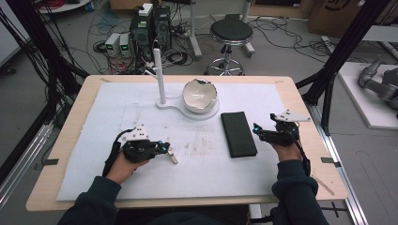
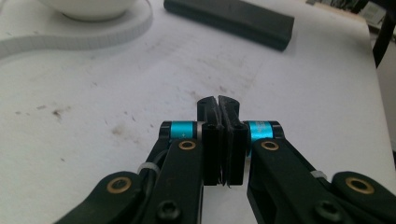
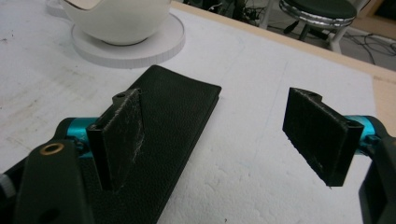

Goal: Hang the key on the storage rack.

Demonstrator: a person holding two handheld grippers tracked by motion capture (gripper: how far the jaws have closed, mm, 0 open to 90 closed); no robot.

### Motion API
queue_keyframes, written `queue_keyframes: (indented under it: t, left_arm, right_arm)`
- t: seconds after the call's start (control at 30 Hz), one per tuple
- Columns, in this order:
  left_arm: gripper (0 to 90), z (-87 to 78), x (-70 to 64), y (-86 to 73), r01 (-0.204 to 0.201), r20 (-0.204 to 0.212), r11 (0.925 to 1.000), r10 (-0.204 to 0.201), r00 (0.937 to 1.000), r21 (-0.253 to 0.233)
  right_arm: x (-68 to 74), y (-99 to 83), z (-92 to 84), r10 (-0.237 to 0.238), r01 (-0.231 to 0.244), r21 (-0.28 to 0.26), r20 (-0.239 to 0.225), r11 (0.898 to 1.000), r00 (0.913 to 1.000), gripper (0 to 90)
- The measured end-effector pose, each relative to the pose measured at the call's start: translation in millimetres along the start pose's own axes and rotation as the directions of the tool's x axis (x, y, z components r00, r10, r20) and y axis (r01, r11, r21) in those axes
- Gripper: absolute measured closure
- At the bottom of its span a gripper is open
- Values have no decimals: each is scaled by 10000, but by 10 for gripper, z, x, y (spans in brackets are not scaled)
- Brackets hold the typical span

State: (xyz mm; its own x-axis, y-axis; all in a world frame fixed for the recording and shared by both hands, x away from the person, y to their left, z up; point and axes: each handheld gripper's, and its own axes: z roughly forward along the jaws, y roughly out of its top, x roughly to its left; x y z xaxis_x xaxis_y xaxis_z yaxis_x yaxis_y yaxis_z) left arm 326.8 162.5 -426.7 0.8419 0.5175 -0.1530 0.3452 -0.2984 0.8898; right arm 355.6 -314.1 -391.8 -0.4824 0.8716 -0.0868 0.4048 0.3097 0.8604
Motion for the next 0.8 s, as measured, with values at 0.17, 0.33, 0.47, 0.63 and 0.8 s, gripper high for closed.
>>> queue_keyframes:
  t: [0.17,0.33,0.47,0.63,0.8]
  left_arm:
    - [878,-90,42,93,-122,-452,9989,101,9989,-459]
    - [878,-337,218,300,-98,-1205,9918,-57,9927,-1275]
    - [879,-422,321,484,-127,-1405,9895,-78,9901,-1442]
    - [879,-543,479,994,-413,-1719,9780,57,9851,-2043]
    - [880,-514,628,1286,-483,-1955,9786,84,9807,-1999]
  right_arm:
    - [-29,-15,-5,167,-168,-63,-70,9998,9998,210]
    - [-13,-39,-51,130,-130,-106,5,9999,9999,210]
    - [-4,-31,-67,81,-80,-176,52,9998,10000,210]
    - [-4,-19,-37,24,-24,-189,25,9998,10000,210]
    - [2,-13,-32,66,-66,-200,-2,9998,10000,210]
